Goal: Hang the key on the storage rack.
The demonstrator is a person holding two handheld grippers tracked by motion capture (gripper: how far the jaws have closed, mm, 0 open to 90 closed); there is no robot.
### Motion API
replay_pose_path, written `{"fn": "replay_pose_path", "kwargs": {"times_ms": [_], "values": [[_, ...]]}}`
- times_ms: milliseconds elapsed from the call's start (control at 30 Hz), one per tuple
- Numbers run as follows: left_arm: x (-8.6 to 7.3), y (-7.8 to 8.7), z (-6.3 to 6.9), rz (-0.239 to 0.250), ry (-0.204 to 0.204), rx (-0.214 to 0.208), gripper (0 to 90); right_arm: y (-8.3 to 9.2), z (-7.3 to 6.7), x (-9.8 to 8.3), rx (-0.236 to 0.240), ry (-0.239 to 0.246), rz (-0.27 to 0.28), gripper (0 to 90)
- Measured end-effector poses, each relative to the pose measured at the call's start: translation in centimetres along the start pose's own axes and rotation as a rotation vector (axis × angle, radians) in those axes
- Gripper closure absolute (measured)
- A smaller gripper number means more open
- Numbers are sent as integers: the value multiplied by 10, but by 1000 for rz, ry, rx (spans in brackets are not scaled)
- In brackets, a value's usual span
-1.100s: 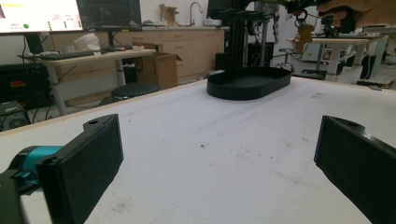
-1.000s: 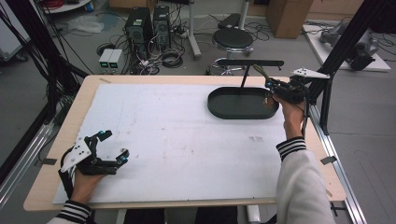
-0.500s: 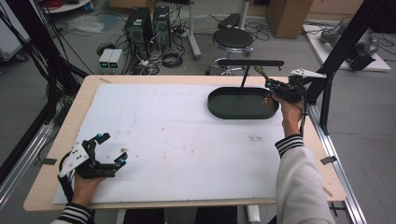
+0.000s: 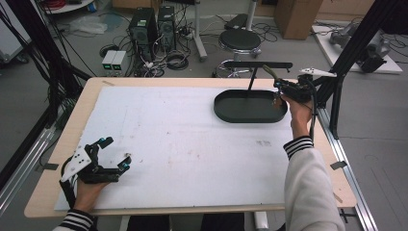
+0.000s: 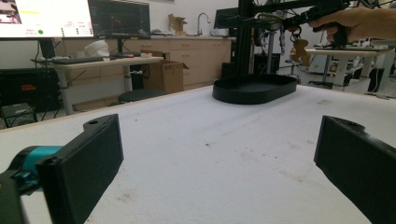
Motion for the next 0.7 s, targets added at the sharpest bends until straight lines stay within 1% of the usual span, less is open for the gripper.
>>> {"fn": "replay_pose_path", "kwargs": {"times_ms": [67,200,367,700], "values": [[0,0,0,-1,-2,-1,17,-1,1,0,-1,-5,3,772],[0,0,0,1,0,-2,17,-3,2,-3,-5,-10,-16,772],[0,0,0,0,-2,-1,17,-6,6,-4,-12,-18,-17,772],[0,-1,0,-3,-3,0,17,-8,10,-3,-37,-25,1,773]]}}
Point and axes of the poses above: each handheld gripper's, and its own axes: y roughly backward along the jaws, x roughly out of its top, z roughly to its right, the point moved 10 cm from there along -y, roughly forward along the jaws, and after that the axes turned 10 degrees about -y, right-handed, at the moved point
